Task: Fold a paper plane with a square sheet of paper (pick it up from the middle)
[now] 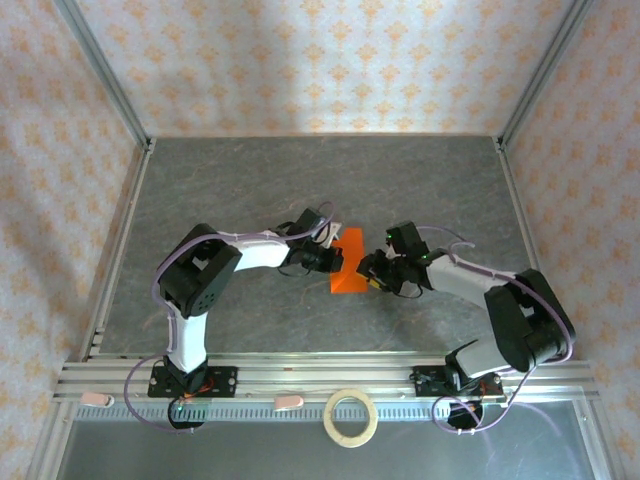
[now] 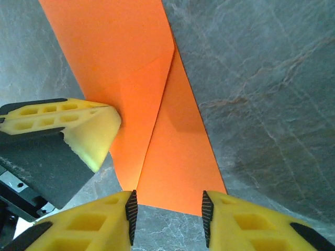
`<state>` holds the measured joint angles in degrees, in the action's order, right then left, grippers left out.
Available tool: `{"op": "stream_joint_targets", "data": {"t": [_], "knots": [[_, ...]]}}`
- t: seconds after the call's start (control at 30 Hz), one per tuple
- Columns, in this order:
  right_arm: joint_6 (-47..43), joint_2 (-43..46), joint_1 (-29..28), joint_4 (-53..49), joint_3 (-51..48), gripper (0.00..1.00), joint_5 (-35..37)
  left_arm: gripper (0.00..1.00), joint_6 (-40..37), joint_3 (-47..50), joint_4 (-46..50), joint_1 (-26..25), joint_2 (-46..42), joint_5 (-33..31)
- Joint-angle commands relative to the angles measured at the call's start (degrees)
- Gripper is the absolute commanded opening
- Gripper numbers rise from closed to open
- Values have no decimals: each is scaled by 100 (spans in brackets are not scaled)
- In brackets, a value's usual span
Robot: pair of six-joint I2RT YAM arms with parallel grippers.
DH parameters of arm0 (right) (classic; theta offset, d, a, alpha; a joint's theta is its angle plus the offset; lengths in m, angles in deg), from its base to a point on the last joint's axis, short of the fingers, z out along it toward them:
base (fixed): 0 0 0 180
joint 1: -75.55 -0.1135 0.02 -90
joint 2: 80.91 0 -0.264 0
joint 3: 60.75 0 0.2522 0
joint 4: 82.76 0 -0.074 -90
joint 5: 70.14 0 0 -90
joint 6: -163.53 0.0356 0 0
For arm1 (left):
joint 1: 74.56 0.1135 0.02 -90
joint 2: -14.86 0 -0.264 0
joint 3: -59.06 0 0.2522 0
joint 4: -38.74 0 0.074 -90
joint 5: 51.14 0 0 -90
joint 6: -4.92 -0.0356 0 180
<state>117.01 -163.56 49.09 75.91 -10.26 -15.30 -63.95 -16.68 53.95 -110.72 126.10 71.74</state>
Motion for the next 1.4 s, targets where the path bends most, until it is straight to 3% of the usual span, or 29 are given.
{"op": "stream_joint_targets", "data": {"t": [0.0,0.57,0.97,1.37], "knots": [[108,-136,-56,49,-12,40,-22,0,-89,141,36,48,124,-36],[370,-506,-221,727,78,41,-163,0,-67,202,-5,46,200,-5],[354,-784,-202,792,562,44,175,0,-50,256,-5,43,118,11],[380,-1066,156,1566,531,45,-170,0,-20,290,-119,43,29,134]]}}
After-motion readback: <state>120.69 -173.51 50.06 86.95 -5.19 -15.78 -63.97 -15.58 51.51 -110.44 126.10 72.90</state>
